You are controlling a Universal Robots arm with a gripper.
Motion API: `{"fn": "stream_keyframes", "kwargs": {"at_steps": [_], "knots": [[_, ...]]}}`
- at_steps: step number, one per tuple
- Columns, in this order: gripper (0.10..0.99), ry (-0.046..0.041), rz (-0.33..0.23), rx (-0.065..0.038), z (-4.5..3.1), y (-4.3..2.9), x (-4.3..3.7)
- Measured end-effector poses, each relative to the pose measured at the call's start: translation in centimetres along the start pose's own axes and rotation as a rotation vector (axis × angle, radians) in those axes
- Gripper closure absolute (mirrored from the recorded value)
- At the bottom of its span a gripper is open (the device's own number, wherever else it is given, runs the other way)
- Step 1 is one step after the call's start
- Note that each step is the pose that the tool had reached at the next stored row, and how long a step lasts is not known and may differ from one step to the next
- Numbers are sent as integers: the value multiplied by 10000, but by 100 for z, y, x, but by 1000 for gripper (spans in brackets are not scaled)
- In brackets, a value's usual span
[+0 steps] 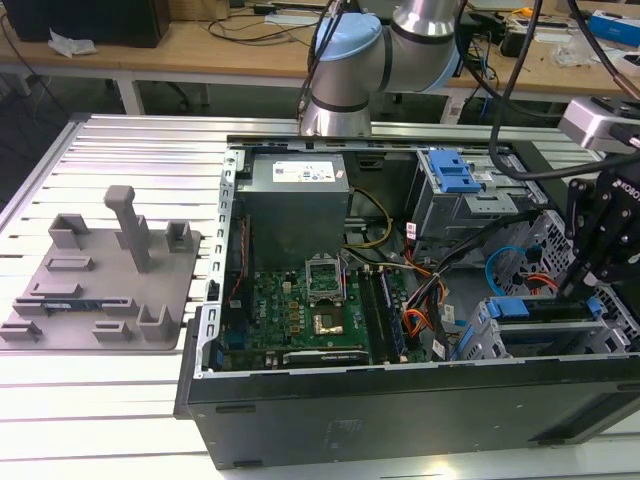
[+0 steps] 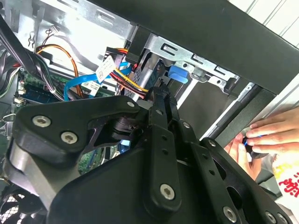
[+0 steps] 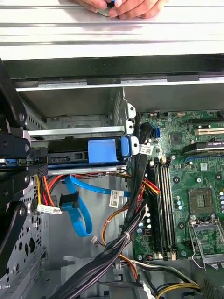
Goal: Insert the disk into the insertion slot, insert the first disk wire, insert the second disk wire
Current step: 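Insert the first disk wire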
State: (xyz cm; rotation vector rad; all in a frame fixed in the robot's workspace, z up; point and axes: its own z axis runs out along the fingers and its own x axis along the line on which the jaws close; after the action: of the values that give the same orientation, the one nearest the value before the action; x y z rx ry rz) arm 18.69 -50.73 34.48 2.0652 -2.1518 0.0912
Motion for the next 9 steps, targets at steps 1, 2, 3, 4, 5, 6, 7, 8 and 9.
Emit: {"fn": "stream_keyframes", "kwargs": {"at_steps": [1, 2, 3, 4, 5, 6, 7, 8, 9], "knots": [[922, 0, 0, 0, 0, 0, 0], [922, 0, 0, 0, 0, 0, 1], [922, 1, 0, 0, 0, 0, 1], [922, 0, 0, 0, 0, 0, 1], [922, -7, 0, 0, 0, 0, 1], [922, -42, -3, -2, 1, 0, 1], [922, -73, -6, -3, 2, 0, 1], [922, -88, -6, -3, 3, 0, 1], [922, -97, -7, -4, 4, 0, 0]]}}
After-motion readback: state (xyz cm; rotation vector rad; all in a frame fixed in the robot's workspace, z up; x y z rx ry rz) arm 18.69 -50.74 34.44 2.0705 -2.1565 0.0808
